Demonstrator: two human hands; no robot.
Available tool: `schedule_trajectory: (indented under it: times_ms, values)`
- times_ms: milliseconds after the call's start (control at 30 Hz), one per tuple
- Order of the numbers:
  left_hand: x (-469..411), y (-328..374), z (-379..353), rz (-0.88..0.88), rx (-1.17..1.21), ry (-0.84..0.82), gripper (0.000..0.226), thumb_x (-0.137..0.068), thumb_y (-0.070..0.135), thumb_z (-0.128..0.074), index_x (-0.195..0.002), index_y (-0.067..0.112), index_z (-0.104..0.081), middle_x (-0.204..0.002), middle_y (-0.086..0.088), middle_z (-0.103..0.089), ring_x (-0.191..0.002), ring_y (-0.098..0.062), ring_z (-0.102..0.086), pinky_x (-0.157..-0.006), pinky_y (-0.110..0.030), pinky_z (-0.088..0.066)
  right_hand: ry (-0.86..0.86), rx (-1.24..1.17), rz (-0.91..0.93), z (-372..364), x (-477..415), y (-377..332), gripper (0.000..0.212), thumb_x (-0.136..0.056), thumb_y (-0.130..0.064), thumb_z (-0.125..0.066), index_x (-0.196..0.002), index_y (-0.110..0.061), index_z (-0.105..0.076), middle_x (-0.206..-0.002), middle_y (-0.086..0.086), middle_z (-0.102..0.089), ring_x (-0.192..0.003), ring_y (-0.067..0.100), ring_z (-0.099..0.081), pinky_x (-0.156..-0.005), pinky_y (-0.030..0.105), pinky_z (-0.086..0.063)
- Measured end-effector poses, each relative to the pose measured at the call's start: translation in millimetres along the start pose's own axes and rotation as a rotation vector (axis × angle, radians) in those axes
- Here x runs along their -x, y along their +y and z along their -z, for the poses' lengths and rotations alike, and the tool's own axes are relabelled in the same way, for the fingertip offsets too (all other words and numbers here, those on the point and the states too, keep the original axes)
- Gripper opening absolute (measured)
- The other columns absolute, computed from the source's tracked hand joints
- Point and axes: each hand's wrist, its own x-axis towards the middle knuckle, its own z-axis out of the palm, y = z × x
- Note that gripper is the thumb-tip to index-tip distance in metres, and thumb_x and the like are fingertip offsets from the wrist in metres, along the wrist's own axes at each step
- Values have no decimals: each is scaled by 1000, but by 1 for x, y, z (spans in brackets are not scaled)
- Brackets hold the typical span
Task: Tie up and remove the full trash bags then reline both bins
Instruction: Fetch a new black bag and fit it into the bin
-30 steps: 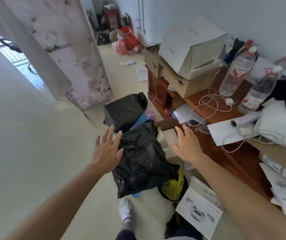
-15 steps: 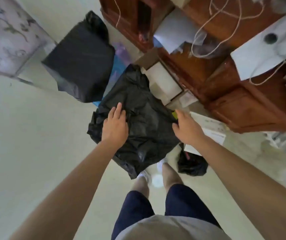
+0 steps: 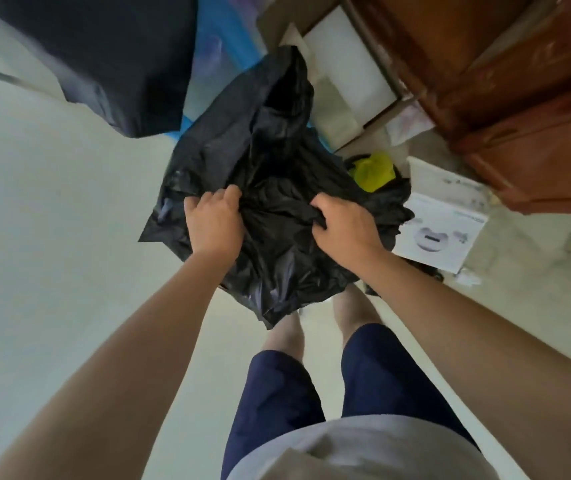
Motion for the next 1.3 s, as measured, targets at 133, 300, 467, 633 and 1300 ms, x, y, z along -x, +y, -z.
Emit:
schedule_trajectory:
  times_ms: [133, 300, 467, 633, 1300]
  values:
    - [13, -7, 71, 133, 172, 125, 10, -88, 9, -51, -98, 9, -51, -95, -16, -67, -87, -41, -60, -75, -42, -36, 8, -88, 59, 43, 6, -21, 29, -91, -33, -65, -116, -22, -55, -112, 2, -62, -103, 29, -62, -77, 38, -49]
    - [44, -13, 169, 260, 270, 358, 9, -88, 7, -51, -95, 8, -45, -83, -14, -61, -72, -37, -53, -62, -37, -32, -40, -317, 68, 110, 23, -49, 74, -78, -69, -66, -134, -26, -45, -130, -1, -60, -117, 24, -58, -92, 43, -52]
    - [70, -11, 247, 245, 351, 468, 14, -85, 5, -53, -94, 10, -45, -82, -11, -57, -71, -30, -47, -61, -38, -37, -146, -192, 158, 175, 60, -67, 55, -87, -59, -64, -128, -22, -60, -121, 3, -67, -110, 27, -62, -89, 41, -54]
    - [70, 5, 283, -63, 157, 413, 32, -77, 16, -67, -107, 8, -61, -100, -16, -57, -94, -40, -55, -79, -46, -46, 213, -78, 91, 231, 102, -63, 28, -90, -33, -65, -111, -17, -60, -104, 8, -66, -99, 31, -63, -74, 38, -53]
    - [237, 186, 375, -1641, -135, 794, 60, -91, 43, -54, -141, 11, -45, -151, -16, -39, -144, -36, -29, -115, -62, -16, 1074, -358, -686, 134, 416, -102, 35, -84, -10, -58, -118, -20, -57, -113, 4, -61, -104, 28, -60, -73, 34, -43]
